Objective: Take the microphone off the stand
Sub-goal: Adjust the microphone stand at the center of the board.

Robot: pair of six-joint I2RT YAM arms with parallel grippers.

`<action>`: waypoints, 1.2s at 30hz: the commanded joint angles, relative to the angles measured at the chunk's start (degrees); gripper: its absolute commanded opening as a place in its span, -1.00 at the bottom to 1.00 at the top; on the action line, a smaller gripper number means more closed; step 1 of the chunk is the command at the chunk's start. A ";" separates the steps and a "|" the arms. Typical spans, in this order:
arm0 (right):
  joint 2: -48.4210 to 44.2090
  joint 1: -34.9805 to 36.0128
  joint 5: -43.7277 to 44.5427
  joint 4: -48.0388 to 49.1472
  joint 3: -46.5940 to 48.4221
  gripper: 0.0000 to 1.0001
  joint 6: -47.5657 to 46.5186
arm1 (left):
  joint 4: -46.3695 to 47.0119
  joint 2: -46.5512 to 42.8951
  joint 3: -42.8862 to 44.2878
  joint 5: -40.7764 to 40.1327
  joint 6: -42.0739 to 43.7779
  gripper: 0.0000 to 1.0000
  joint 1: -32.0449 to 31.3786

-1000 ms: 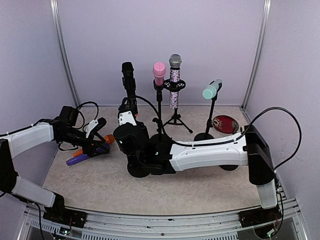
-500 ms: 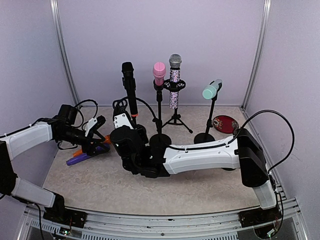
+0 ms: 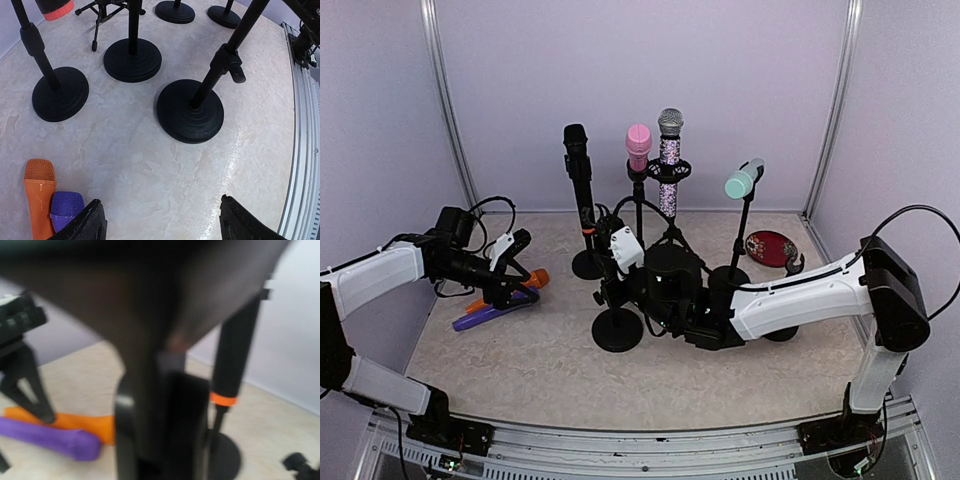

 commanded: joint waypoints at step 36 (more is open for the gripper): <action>-19.35 -0.93 -15.52 -12.16 -13.51 0.85 26.80 | -0.50 -1.70 3.95 -1.66 -1.51 0.53 -6.07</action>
